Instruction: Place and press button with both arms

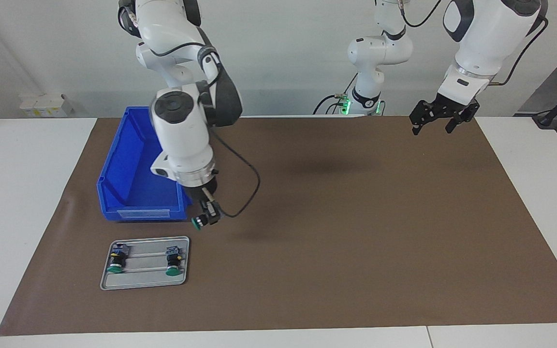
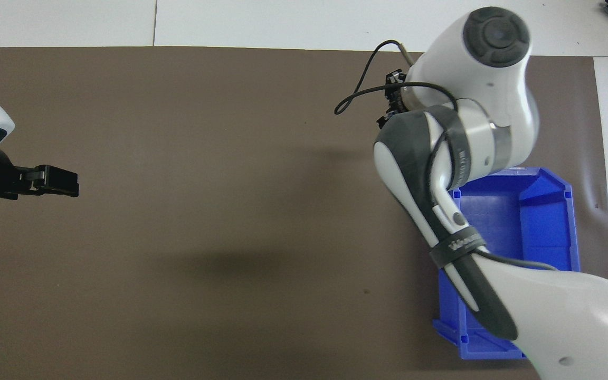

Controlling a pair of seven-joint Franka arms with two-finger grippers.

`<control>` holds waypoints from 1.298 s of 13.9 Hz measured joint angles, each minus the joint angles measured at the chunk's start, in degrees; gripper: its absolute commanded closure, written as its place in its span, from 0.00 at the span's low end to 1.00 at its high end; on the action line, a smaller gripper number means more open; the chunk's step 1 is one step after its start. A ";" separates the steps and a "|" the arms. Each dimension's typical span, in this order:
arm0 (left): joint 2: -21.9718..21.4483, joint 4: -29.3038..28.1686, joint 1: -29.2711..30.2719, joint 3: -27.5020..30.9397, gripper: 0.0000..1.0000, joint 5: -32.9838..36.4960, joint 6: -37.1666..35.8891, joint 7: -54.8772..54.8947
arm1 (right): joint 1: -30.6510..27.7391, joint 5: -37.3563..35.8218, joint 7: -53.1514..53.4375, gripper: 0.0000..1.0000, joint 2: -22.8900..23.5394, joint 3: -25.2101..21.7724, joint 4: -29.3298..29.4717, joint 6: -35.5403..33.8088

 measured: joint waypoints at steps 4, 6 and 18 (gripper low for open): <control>0.00 0.00 0.00 0.00 0.00 0.00 0.00 0.00 | 11.69 -5.17 22.40 1.00 2.34 0.10 -2.30 3.06; 0.00 0.00 0.00 0.00 0.00 0.00 0.00 0.00 | 16.66 -8.15 32.52 1.00 5.83 0.09 -2.61 5.24; 0.00 0.00 0.00 0.00 0.00 0.00 0.00 0.00 | 21.34 -9.70 46.56 0.00 9.58 -0.02 -10.11 18.68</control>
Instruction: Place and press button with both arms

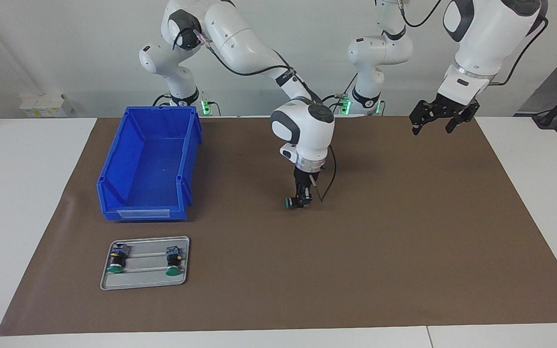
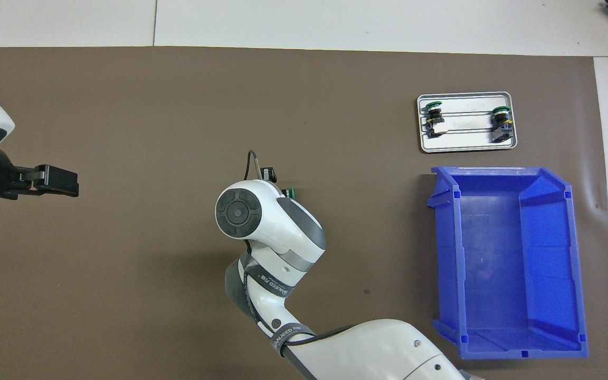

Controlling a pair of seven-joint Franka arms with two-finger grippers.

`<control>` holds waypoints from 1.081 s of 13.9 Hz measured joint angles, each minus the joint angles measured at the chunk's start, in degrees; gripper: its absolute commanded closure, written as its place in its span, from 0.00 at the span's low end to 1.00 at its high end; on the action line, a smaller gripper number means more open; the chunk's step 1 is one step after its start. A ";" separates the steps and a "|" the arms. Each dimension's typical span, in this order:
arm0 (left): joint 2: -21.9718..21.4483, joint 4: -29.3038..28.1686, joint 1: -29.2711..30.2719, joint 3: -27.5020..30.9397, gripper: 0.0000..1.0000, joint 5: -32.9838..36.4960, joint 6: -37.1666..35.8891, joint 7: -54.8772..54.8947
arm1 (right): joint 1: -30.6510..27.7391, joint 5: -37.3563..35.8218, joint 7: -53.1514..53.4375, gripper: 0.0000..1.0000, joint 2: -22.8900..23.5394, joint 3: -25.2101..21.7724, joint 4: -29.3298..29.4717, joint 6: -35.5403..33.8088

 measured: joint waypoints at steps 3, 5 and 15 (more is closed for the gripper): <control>0.00 0.00 0.00 0.00 0.00 0.00 0.00 0.00 | -0.38 -1.53 -6.68 0.00 -1.56 -0.36 -0.04 0.70; 0.00 0.00 0.00 0.00 0.00 0.00 0.00 0.00 | -2.69 -1.43 -14.41 0.00 -5.29 -0.73 -0.36 0.69; 0.00 0.00 -2.98 -1.31 0.00 -0.11 0.12 0.01 | -22.32 8.97 -76.03 0.00 -30.06 -0.89 -10.15 -19.62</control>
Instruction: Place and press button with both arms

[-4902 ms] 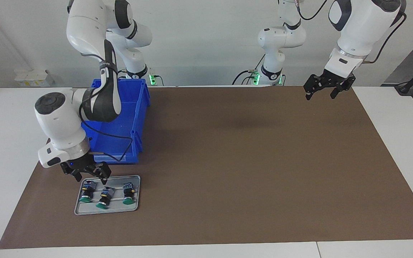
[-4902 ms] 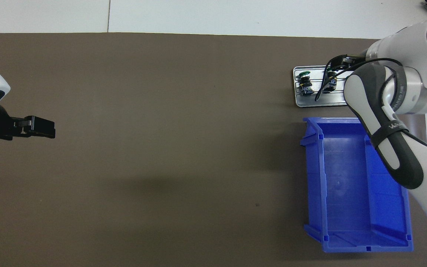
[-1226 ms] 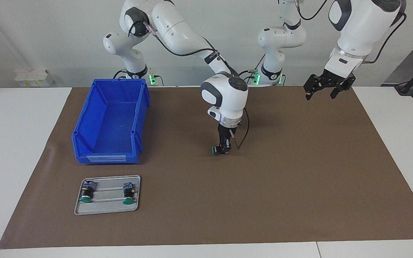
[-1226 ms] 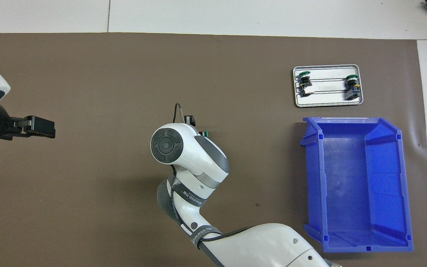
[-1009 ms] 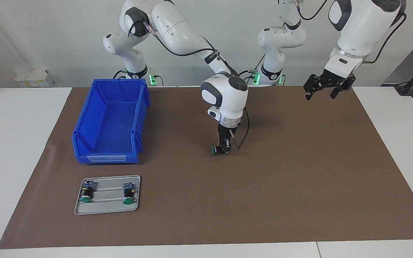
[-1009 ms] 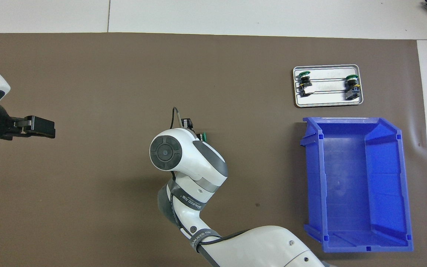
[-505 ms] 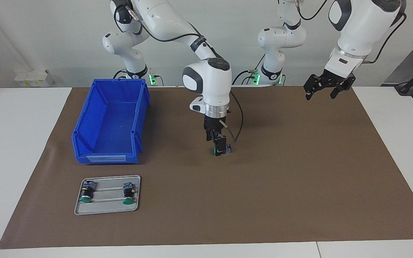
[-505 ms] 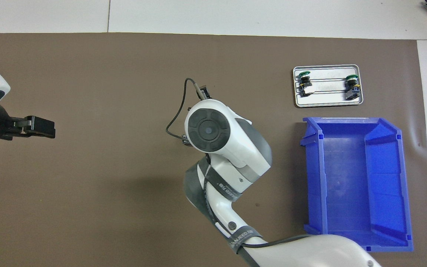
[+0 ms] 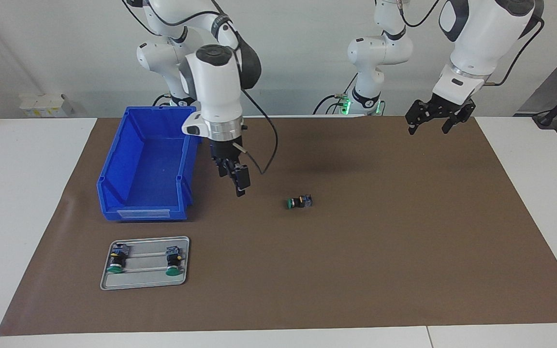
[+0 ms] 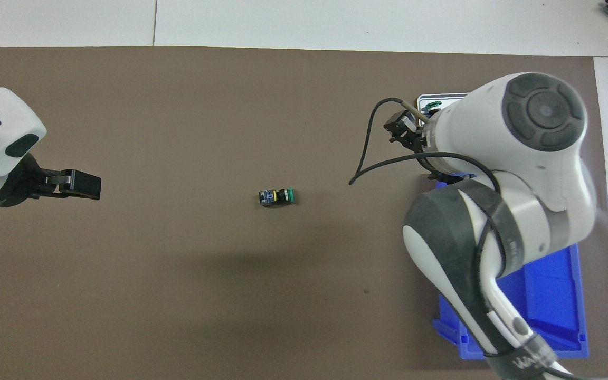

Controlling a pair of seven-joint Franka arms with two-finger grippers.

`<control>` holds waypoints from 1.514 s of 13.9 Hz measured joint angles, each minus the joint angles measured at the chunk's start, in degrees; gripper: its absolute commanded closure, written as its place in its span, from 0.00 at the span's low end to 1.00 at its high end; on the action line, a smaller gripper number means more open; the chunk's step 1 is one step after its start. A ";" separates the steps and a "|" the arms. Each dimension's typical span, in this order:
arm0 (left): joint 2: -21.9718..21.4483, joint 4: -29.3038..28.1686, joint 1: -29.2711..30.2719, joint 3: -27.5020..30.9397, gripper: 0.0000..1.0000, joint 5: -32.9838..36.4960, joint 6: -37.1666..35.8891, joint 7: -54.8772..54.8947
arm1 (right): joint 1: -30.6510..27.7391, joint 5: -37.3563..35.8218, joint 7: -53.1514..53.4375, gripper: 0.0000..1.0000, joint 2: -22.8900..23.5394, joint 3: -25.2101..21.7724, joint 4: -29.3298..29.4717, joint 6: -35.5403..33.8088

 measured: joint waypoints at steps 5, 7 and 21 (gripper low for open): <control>0.04 -0.72 -8.26 -0.41 0.00 -0.54 5.31 4.77 | -7.51 0.43 -24.29 0.00 -6.51 -0.02 -4.15 -12.27; 0.08 -2.11 -11.35 -0.53 0.00 -2.20 9.77 9.13 | -12.33 0.43 -31.58 0.00 -8.13 -0.08 -7.36 -12.31; 14.81 -7.35 -27.46 -0.51 0.00 -5.39 32.15 35.51 | -25.84 0.44 -55.63 0.00 -13.94 0.72 2.79 -22.67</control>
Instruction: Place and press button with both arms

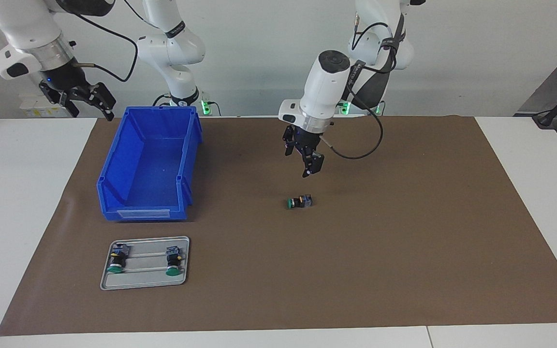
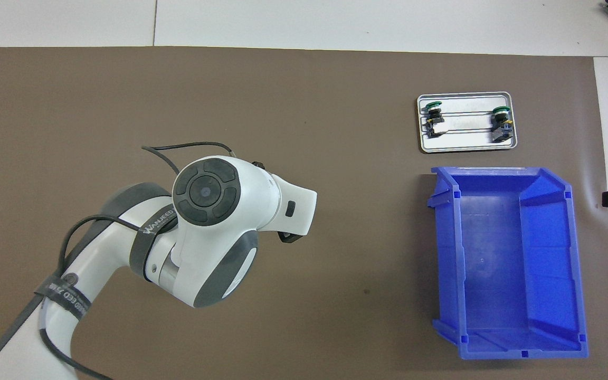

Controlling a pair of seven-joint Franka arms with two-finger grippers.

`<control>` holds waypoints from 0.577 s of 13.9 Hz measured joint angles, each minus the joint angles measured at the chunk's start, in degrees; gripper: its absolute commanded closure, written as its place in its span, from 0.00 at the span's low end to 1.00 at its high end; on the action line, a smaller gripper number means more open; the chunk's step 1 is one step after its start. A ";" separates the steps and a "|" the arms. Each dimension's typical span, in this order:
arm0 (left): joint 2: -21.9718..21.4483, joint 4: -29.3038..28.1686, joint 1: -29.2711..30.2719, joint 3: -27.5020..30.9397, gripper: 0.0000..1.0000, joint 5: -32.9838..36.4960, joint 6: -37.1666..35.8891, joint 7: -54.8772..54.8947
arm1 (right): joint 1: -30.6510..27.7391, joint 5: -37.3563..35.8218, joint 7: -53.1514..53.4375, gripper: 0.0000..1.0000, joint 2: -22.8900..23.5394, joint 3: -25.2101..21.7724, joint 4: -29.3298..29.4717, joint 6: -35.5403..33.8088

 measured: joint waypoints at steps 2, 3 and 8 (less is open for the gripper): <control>2.97 0.01 -0.82 0.04 0.00 0.15 2.36 1.53 | 0.85 0.00 0.26 0.00 1.30 0.10 2.59 -0.17; 4.35 0.08 -0.97 0.05 0.00 0.34 3.49 2.19 | 1.16 -0.23 0.27 0.00 1.91 0.10 2.73 0.26; 10.13 1.85 -1.06 0.35 0.00 2.34 6.02 6.43 | 4.60 -1.49 0.20 0.00 3.04 0.15 2.77 0.50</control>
